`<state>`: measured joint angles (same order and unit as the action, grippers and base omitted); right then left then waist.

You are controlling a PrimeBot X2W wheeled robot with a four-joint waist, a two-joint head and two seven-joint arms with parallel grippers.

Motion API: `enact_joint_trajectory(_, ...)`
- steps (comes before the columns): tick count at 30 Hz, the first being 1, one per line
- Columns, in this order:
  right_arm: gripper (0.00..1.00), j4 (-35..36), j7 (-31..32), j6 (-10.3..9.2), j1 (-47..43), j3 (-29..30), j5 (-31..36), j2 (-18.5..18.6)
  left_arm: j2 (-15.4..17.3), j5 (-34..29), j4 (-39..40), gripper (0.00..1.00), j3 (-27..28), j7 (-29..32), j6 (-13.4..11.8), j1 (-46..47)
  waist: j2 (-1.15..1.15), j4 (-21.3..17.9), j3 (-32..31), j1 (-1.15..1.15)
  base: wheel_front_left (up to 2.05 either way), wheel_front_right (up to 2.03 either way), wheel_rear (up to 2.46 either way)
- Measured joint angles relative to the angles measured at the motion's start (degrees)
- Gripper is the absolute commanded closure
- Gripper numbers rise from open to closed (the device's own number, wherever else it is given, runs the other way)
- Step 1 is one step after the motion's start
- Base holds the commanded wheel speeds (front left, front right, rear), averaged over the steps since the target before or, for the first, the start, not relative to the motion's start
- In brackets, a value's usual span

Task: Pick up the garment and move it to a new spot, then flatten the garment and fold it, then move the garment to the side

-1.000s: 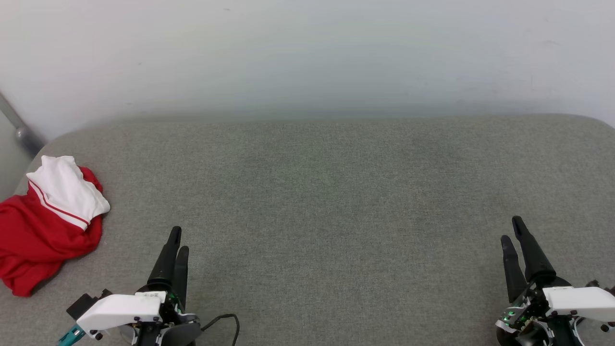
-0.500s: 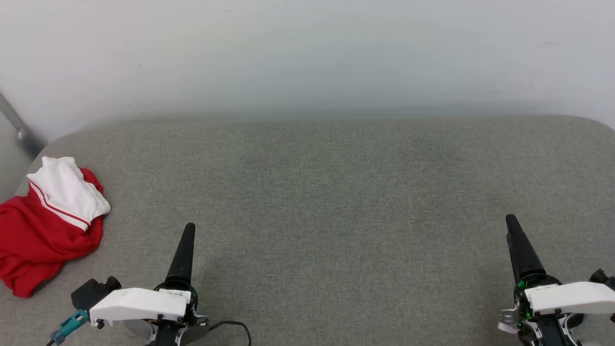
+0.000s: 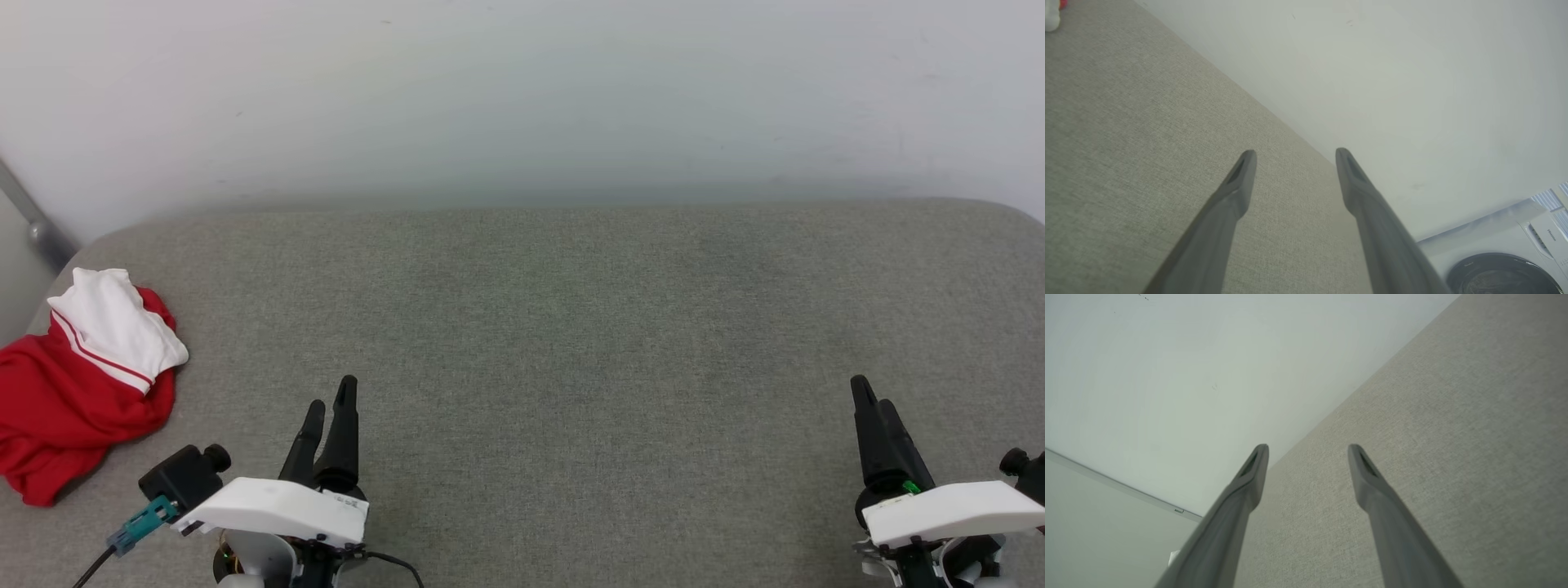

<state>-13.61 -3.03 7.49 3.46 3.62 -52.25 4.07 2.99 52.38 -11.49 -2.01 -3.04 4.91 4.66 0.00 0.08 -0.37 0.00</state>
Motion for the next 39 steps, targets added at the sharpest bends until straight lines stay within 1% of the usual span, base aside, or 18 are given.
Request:
enact_joint_trajectory(6, 0.00, -0.21, -1.09, 0.00, 0.03, 0.31, 6.91, -0.03, 0.75, -7.02, 0.47, 0.00, -2.00, -1.20, -1.01, 0.01, 0.00, 0.13, -0.10, 0.00, 0.00, 0.00, 0.00)
enact_joint_trajectory(14, 0.00, 0.20, -2.03, 0.01, 0.12, -0.43, 14.96, 0.15, 2.10, -14.21, 0.89, 0.00, -4.56, -2.57, -2.56, 0.37, 0.00, 0.31, -0.17, 0.00, 0.00, 0.00, 0.00)
enact_joint_trajectory(27, 0.00, 3.69, -1.91, 0.00, 0.12, -1.00, 25.91, 0.04, 3.75, -22.71, 1.61, 0.00, -7.30, -4.72, -5.55, 0.67, 0.00, 0.47, -0.27, 0.01, 0.00, 0.00, 0.00)
enact_joint_trajectory(39, 0.00, 8.56, 0.02, 0.01, -1.25, -0.87, 34.45, -0.47, 5.33, -29.44, 1.64, 0.00, -8.93, -6.44, -7.94, 1.50, 0.00, 0.61, -0.31, 0.00, 0.00, 0.00, 0.00)
